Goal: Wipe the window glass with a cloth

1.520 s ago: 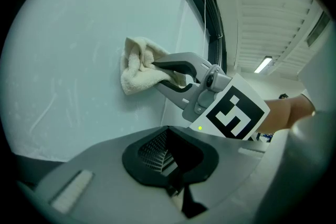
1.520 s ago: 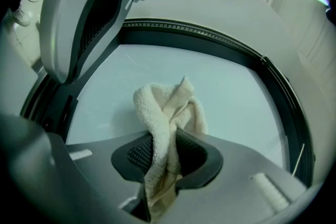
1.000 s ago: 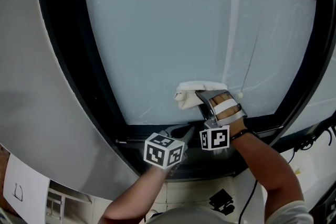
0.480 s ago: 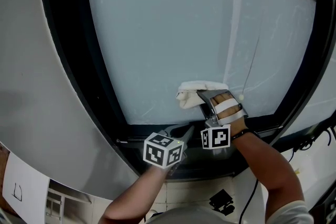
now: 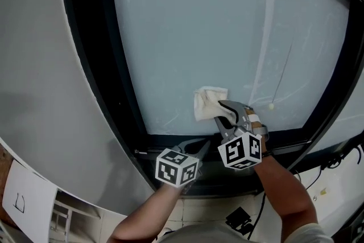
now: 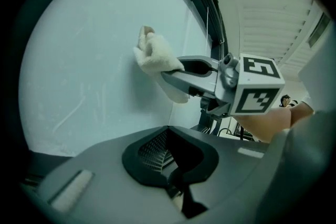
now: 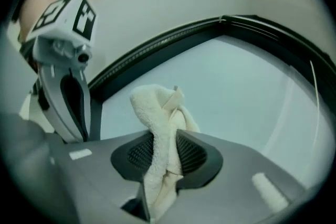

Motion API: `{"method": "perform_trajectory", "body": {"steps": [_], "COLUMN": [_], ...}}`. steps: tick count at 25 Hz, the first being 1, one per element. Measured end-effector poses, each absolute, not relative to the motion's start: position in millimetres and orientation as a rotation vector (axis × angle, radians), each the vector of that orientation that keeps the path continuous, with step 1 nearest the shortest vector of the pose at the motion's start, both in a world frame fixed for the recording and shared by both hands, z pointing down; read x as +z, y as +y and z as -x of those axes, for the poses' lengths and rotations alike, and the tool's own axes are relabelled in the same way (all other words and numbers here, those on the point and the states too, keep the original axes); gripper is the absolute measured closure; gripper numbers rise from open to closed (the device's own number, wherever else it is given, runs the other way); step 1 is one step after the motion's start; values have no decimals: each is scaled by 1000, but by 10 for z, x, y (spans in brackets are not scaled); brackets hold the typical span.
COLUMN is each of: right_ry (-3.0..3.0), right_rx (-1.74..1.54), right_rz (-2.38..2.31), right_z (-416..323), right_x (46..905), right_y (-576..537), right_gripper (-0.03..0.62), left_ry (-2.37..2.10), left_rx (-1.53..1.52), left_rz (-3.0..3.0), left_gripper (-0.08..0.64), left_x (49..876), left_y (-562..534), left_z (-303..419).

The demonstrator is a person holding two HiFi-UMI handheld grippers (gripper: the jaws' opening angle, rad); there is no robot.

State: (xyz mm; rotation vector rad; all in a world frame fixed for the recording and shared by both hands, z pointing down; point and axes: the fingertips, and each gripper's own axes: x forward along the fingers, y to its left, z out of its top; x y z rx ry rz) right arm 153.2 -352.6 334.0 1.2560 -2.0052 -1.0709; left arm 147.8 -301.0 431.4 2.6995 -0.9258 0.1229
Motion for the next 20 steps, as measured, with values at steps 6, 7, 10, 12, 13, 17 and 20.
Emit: {"method": "perform_trajectory", "body": {"steps": [6, 7, 10, 12, 13, 17, 20], "right_ry": [-2717, -2809, -2998, -3067, -3096, -3169, -3229], "right_rx": [-626, -529, -312, -240, -217, -144, -20], "right_rz": [-1289, -1281, -1247, -1206, -1177, -1094, -1047], "right_z": [-950, -864, -563, -322, -192, 274, 517], "right_x": [3070, 3052, 2983, 2932, 2910, 2869, 2847], "right_y": [-3279, -3284, -3321, -3342, -3348, -3409, -3484], "right_gripper": [488, 488, 488, 488, 488, 488, 488], "left_ry": [-1058, -1078, -1137, -1168, -1183, -1250, -1281], "left_rx": [106, 103, 92, 85, 84, 88, 81], "left_rz": [-2695, -2685, -2648, -2631, -2626, -2605, -2588], "left_gripper": [545, 543, 543, 543, 544, 543, 543], "left_x": [4272, 4286, 4335, 4345, 4347, 4361, 4351], "left_y": [-3011, -3012, -3003, -2983, -2973, -2969, -2971], "left_z": [-946, -842, -536, -375, -305, -24, 147]}}
